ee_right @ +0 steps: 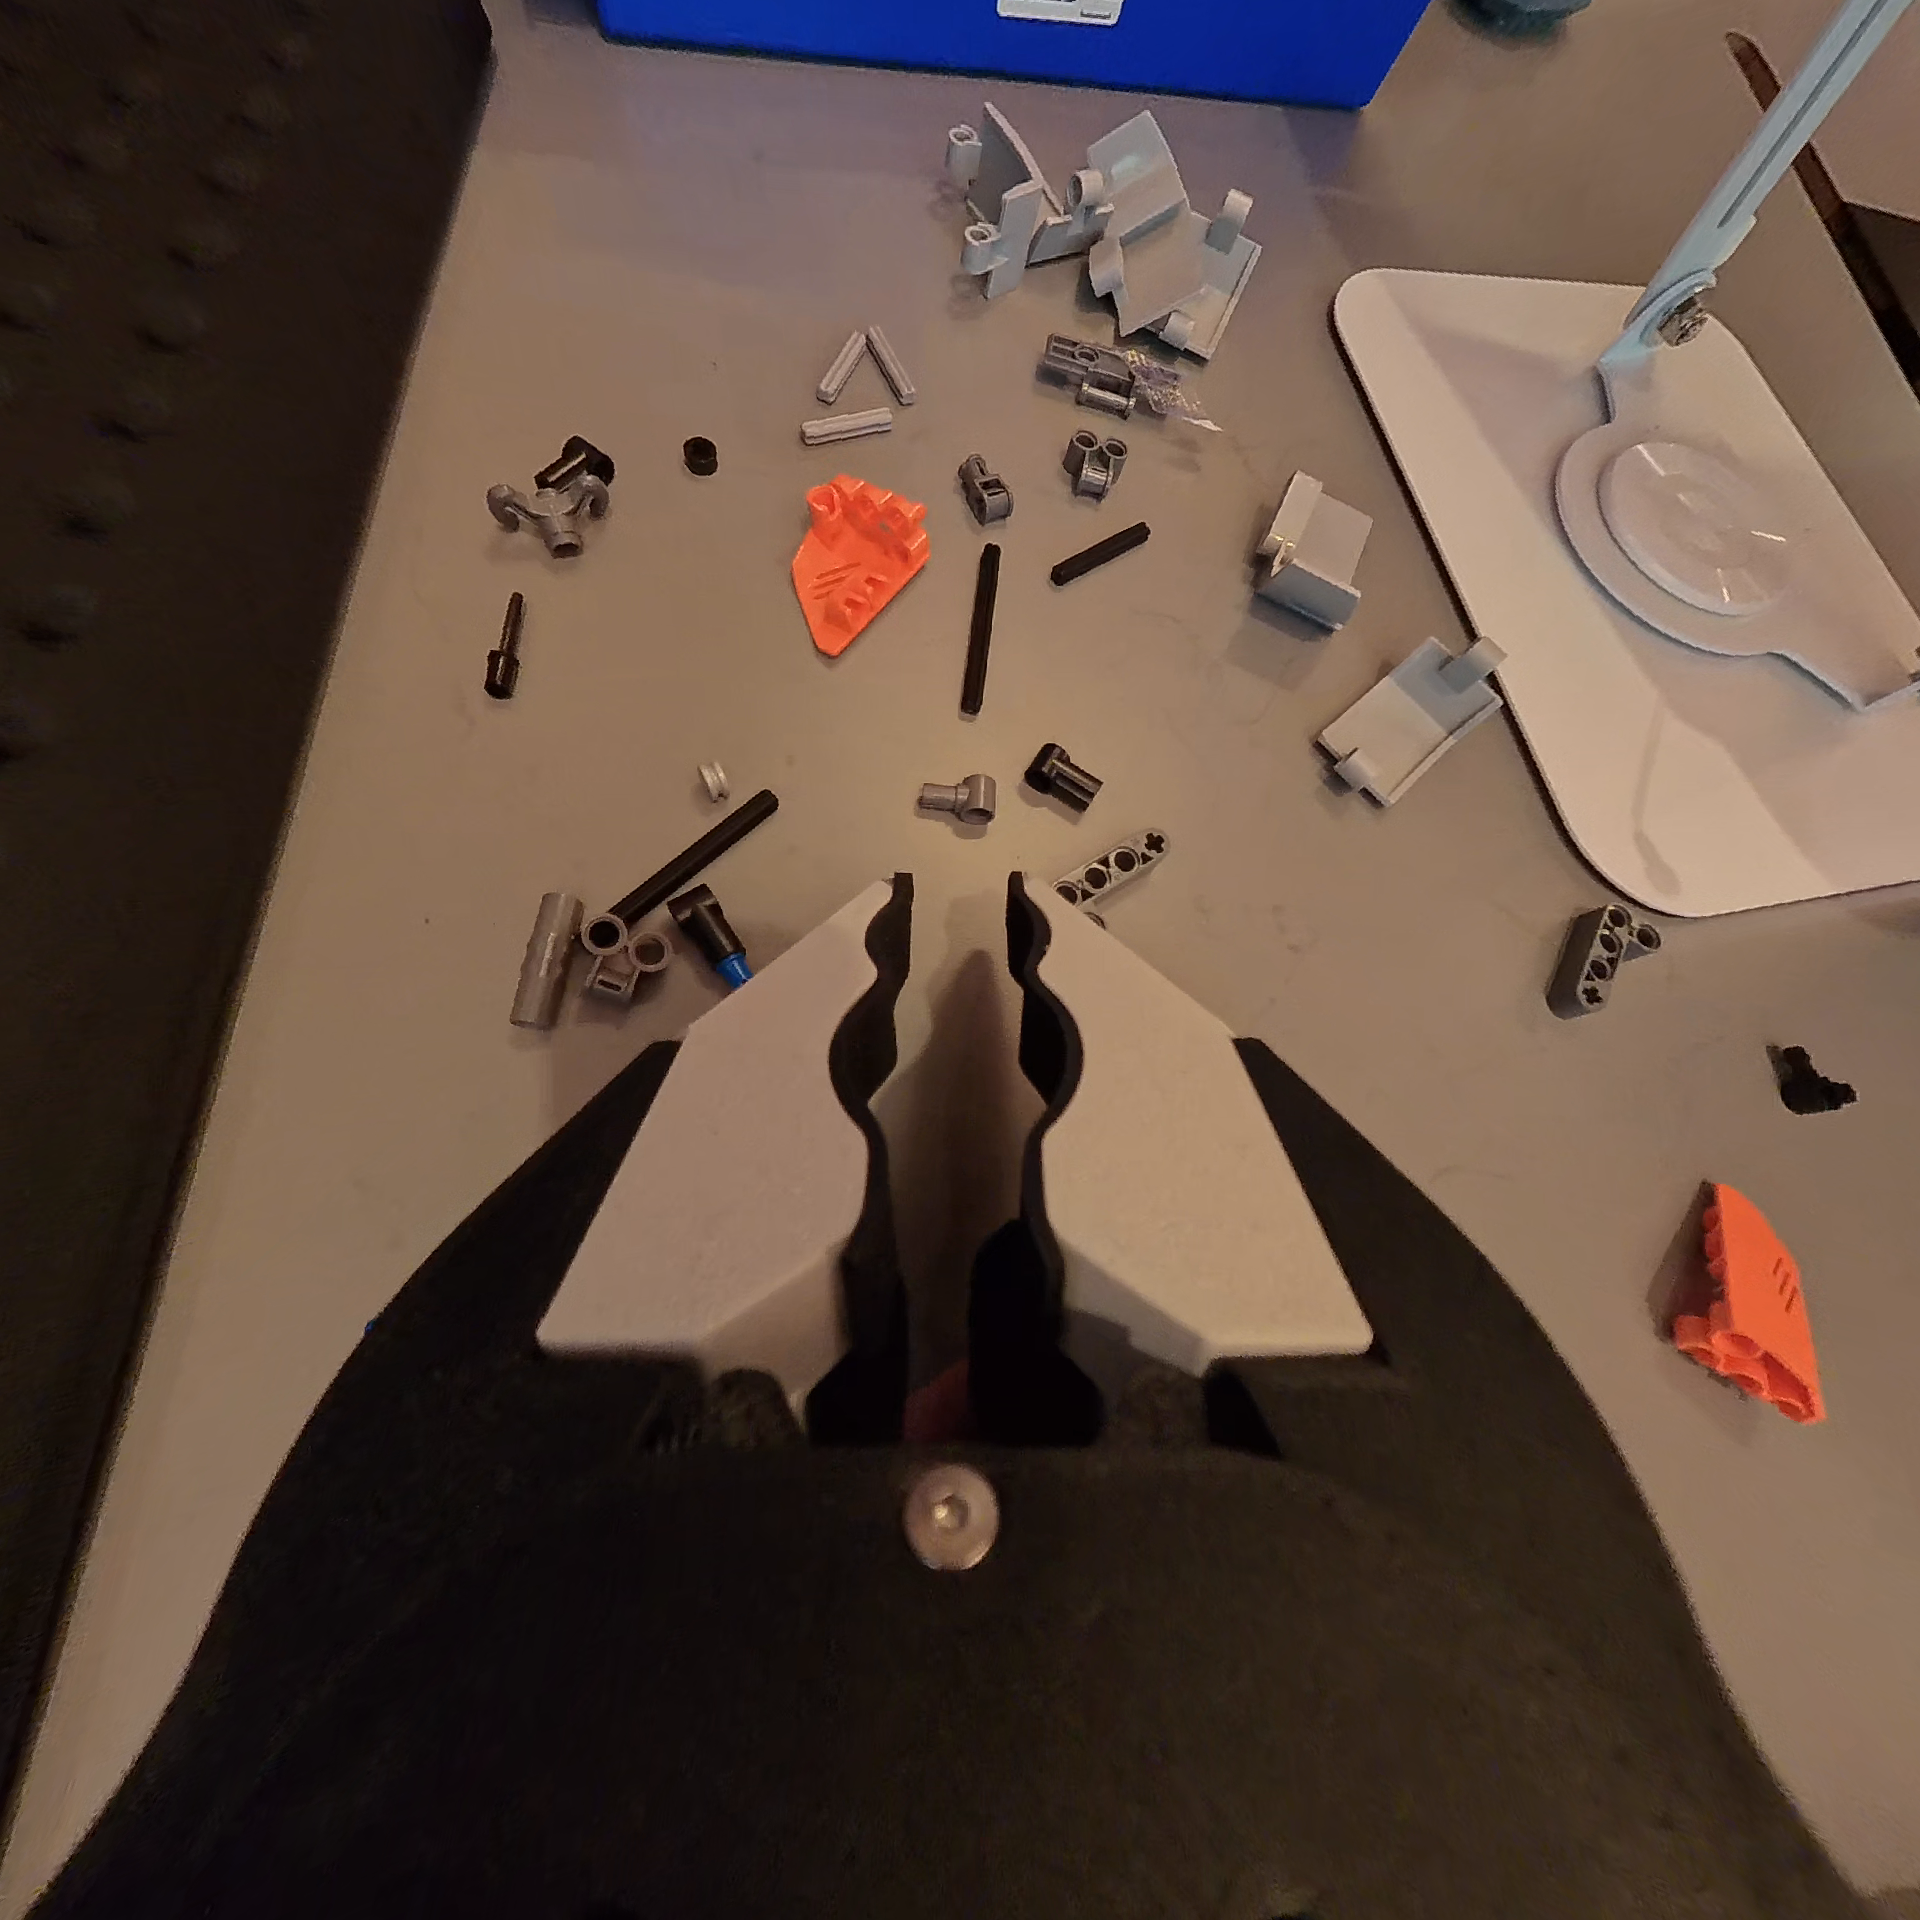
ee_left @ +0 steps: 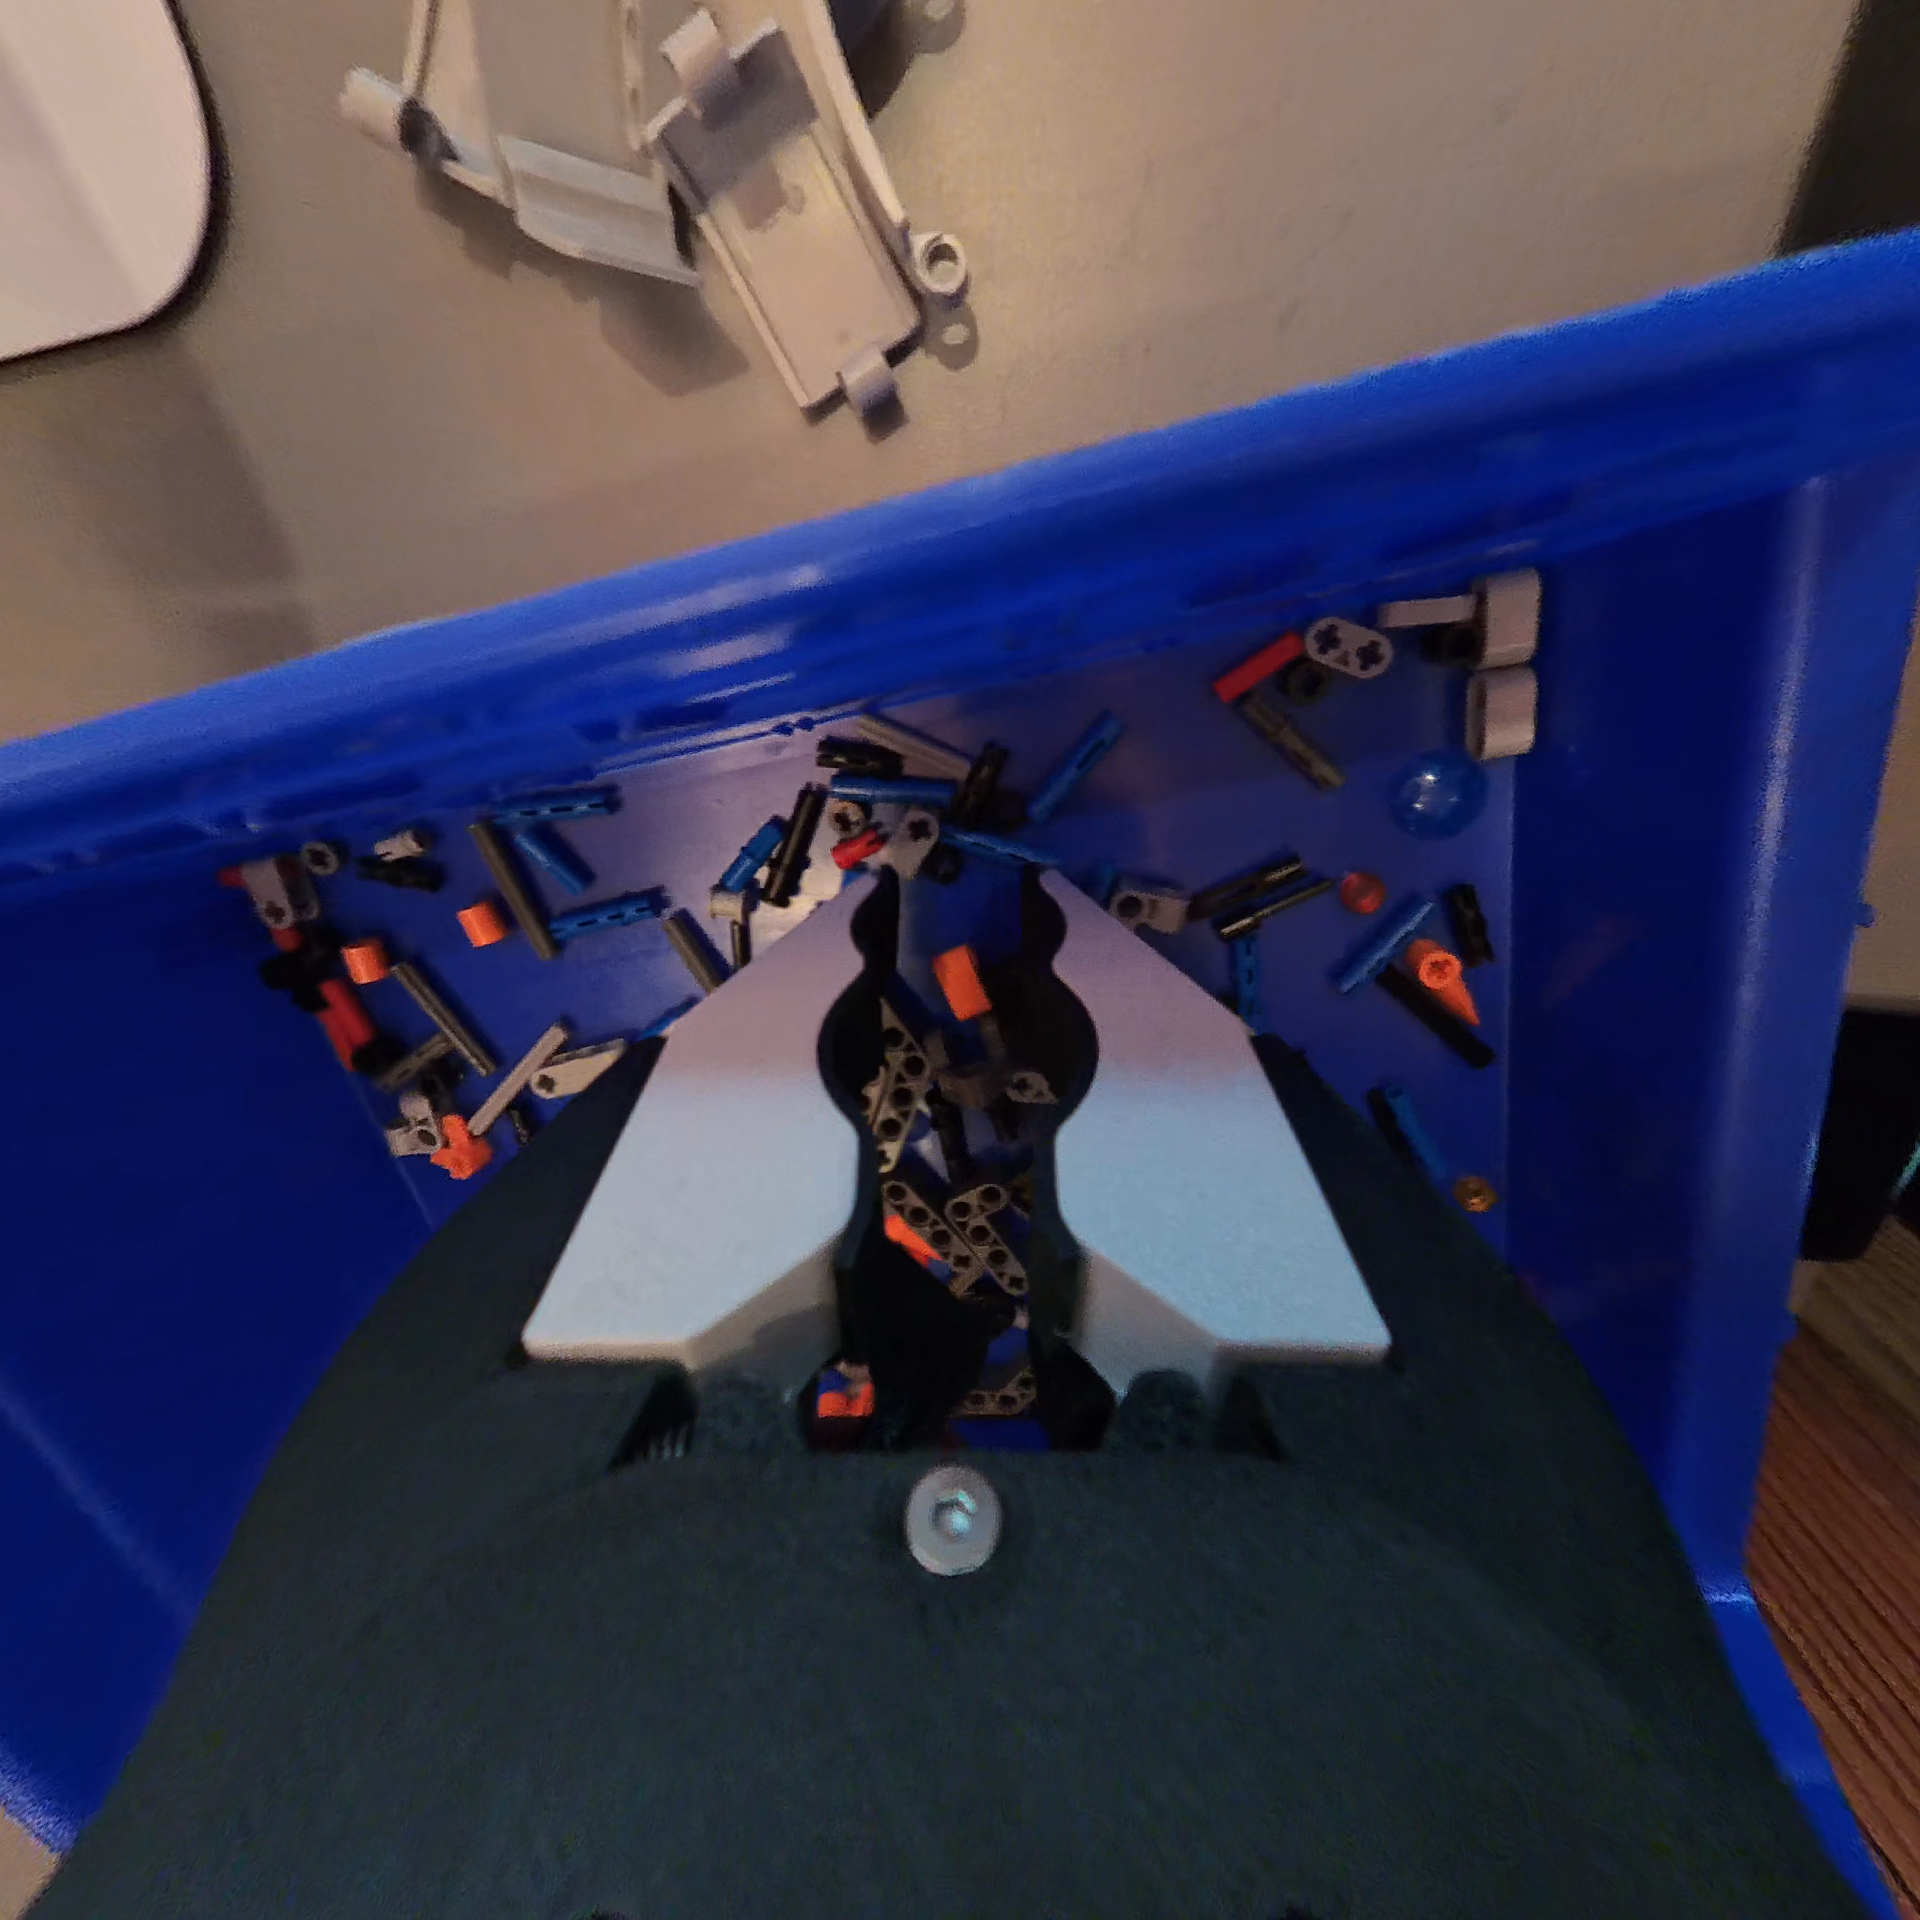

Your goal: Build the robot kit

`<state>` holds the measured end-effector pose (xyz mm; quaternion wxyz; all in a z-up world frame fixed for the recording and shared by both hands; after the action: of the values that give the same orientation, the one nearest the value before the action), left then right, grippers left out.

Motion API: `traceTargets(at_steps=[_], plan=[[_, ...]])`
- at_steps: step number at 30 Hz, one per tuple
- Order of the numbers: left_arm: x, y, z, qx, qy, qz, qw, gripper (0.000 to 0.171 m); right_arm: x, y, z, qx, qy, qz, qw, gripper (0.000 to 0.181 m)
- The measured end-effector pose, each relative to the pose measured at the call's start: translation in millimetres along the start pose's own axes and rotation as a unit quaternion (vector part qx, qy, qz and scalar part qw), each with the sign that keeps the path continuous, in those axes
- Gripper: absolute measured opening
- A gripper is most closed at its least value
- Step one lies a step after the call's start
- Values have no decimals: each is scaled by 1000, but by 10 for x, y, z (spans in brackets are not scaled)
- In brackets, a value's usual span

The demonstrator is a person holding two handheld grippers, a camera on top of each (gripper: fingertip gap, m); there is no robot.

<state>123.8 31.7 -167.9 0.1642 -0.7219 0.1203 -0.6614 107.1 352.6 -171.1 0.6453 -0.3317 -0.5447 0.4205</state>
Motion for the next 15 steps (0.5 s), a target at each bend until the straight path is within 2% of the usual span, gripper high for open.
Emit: traceTargets(at_steps=[7,11,15], plan=[[137,164,327,29,77,-55,995,22,2,-3,-8,1,-3,2,1000,16],[191,297,377,41,93,-98,990,22,4,-1,-13,3,-3,1,1000,16],[250,387,536,51,140,-125,981,14,5,0,-13,2,-3,1,1000,16]])
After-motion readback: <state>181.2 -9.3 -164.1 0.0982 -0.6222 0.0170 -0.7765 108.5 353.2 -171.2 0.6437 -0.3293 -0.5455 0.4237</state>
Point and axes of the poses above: each gripper's, where its closed fingertips meet, x back along the fingers, y out of its underside, z = x × y across the jaws, the point moved 1 cm from there along x, back along the fingers, and after that the axes turned 12 degrees about z, right-handed, at the moved point
